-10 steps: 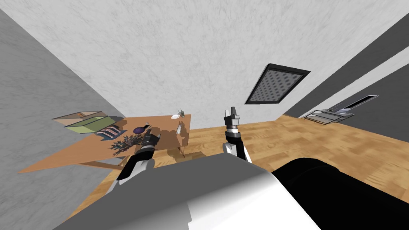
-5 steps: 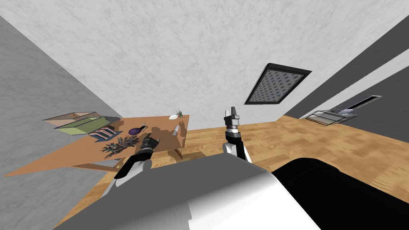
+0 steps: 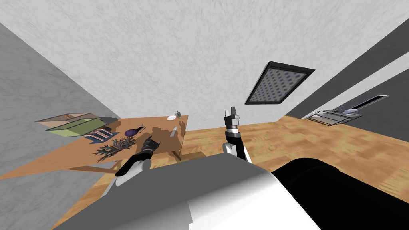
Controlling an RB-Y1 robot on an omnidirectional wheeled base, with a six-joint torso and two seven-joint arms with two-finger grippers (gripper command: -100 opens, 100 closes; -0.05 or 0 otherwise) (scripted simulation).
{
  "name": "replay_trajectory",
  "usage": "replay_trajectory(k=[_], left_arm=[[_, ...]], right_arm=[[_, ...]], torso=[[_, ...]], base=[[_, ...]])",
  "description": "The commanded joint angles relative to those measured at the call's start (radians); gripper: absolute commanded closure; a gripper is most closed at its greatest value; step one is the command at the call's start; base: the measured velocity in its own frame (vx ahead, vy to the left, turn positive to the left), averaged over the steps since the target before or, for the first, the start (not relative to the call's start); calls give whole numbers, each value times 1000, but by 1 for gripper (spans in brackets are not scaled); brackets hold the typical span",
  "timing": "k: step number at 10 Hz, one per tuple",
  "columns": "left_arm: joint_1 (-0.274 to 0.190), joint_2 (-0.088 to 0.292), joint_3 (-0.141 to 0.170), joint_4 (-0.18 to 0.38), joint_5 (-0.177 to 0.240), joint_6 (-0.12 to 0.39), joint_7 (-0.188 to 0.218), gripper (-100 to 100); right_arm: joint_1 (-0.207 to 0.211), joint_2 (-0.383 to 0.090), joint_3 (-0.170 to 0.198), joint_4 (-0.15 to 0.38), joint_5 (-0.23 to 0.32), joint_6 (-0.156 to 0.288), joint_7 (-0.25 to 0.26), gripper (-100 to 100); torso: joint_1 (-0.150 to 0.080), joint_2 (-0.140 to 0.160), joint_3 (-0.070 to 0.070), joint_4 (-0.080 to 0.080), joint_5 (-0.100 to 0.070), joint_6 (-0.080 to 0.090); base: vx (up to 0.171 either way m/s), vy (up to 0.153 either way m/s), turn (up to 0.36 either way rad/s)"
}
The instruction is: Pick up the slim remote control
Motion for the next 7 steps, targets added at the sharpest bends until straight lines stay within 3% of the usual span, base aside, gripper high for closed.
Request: replay_trajectory(k=[1, 7], left_arm=[[-17, 6, 23, 38, 17, 50, 15, -100], [-47, 21, 67, 111, 44, 201, 46, -100]], right_arm=[[0, 0, 0, 0, 0, 0, 0, 0], [0, 0, 0, 0, 0, 0, 0, 0]], torso=[[0, 0, 0, 0, 0, 0], [-1, -3, -2, -1, 0, 0]], base=[[46, -68, 7], [77, -79, 17]])
